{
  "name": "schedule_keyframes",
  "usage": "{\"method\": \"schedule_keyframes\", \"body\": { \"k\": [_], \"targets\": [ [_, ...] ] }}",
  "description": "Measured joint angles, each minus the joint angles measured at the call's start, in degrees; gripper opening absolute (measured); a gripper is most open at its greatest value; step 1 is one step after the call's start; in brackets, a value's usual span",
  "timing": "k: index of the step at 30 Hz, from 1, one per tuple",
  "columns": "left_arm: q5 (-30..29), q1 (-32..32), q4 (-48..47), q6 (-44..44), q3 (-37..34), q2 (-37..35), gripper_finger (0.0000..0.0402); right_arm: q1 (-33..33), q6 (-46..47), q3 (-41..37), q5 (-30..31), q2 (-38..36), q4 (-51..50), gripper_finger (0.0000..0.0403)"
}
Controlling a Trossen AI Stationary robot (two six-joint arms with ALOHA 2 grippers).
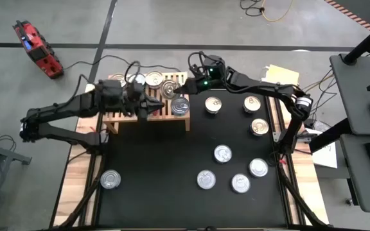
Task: Stack canned seafood by type on shelf
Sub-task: Stack the blue pink tuna can on top of the other blue pink tuna can on the shelf
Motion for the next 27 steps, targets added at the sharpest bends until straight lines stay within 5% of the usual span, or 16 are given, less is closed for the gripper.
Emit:
{"method": "schedule_keyframes", "body": {
  "k": [9,13,17,21,27],
  "targets": [
    [42.58,19.01,9.22,-3.56,0.00,1.29,0.0000,-0.12,-17.45,-0.02,-4.83,-4.56,-5.42,0.0191],
    [39.72,21.74,12.19,-9.06,0.00,2.98,0.0004,2.76,-29.67,-0.07,-2.48,-8.25,-14.50,0.0191],
    [41.76,21.90,12.27,-8.88,0.00,5.39,0.0040,6.31,-39.57,-0.07,7.90,-12.54,-21.98,0.0191],
    [42.07,21.81,13.38,-8.71,0.00,8.14,0.0110,9.00,-43.62,-0.07,16.14,-15.66,-23.58,0.0191],
    [39.28,21.73,17.97,-1.62,-0.04,10.71,0.0235,10.35,-44.34,-0.04,18.49,-17.66,-24.42,0.0191]
  ]
}}
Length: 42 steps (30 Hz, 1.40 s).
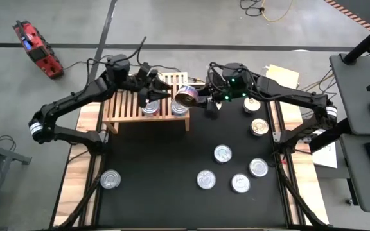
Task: Stack canned seafood by type on shelf
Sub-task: Stack the blue pink tuna can on top of the other blue pink tuna can on the shelf
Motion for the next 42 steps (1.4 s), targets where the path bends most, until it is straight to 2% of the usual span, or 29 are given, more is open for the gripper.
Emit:
{"method": "schedule_keyframes", "body": {
  "k": [3,6,17,27,31,42],
  "targets": [
    [-0.60,-0.45,3.14,6.02,0.00,0.72,0.0278,0.16,0.51,-0.02,0.21,0.20,-0.17,0.0191],
    [-0.33,-0.70,6.19,7.57,0.00,1.31,0.0292,0.37,0.57,-0.02,0.21,0.39,-0.38,0.0191],
    [0.08,-0.63,5.52,4.78,-0.01,7.62,0.0295,0.38,0.96,-0.07,0.21,0.89,-1.11,0.0191],
    [1.98,-1.32,8.58,4.75,-0.02,10.22,0.0295,0.38,0.98,-0.07,0.21,0.92,-1.38,0.0191],
    [2.59,-1.66,9.97,4.75,0.00,10.20,0.0278,0.38,0.98,-0.07,0.20,0.94,-1.42,0.0191],
    [3.37,-1.93,12.58,5.90,0.00,11.03,0.0201,0.36,0.81,-0.07,-0.17,0.94,-1.81,0.0191]
  ]
}}
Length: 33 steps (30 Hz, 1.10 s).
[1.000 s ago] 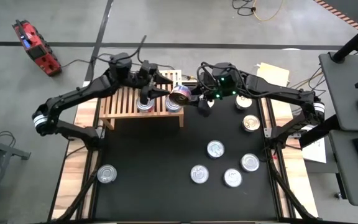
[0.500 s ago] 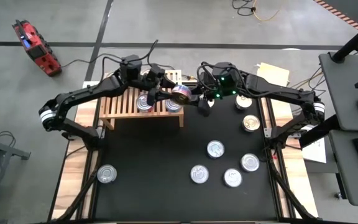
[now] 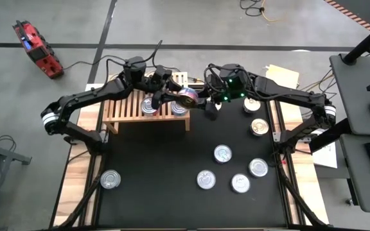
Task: Stack canned seafood by type on shelf
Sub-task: Stack the blue pink tuna can on top of the other blue pink tuna can on the shelf
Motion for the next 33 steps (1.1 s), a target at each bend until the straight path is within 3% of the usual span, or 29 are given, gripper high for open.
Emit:
{"method": "schedule_keyframes", "body": {
  "k": [8,16,28,33],
  "targets": [
    [-0.79,-0.25,0.64,-2.79,0.00,0.18,0.0188,0.00,0.46,0.00,-0.40,-0.02,-0.04,0.0195],
    [-1.67,0.23,0.42,-13.16,0.04,0.27,0.0185,0.00,0.40,-0.02,1.04,0.00,0.78,0.0252],
    [-1.83,3.41,0.83,-17.93,0.04,0.36,0.0185,-2.44,7.45,0.02,2.16,-0.04,0.34,0.0242],
    [-2.24,4.53,0.91,-19.85,0.00,0.15,0.0184,-3.92,10.30,0.07,1.72,-0.09,-1.10,0.0265]
  ]
}}
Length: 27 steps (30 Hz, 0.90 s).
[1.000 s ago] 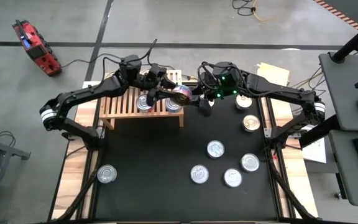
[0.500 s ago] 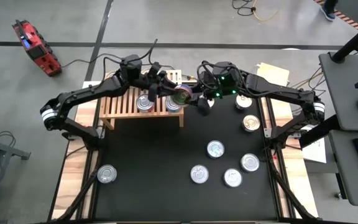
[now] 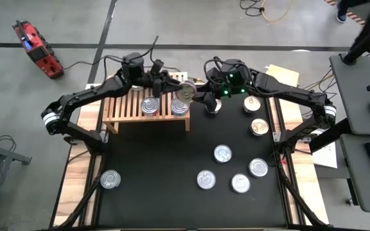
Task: Stack canned seafood by type on shelf
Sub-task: Stack the blue pink tuna can on top of the other blue pink tuna can on the shelf
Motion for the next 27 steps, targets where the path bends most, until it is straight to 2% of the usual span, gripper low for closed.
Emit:
{"method": "schedule_keyframes", "body": {
  "k": [9,12,18,27],
  "targets": [
    [0.23,7.19,0.13,-11.91,-0.02,-0.28,0.0187,-3.21,2.49,0.00,0.12,-0.09,-1.88,0.0318],
    [0.61,10.98,-3.15,-16.97,-0.02,-0.55,0.0187,-3.81,3.24,0.00,0.14,-0.23,-2.62,0.0327],
    [0.02,19.54,-17.61,-15.78,-0.04,-1.47,0.0187,-3.71,2.97,-0.02,0.10,-0.28,-3.11,0.0329],
    [0.47,28.09,-23.81,-15.44,-0.01,-4.32,0.0187,-3.73,2.42,0.00,0.12,-0.28,-3.09,0.0329]
  ]
}}
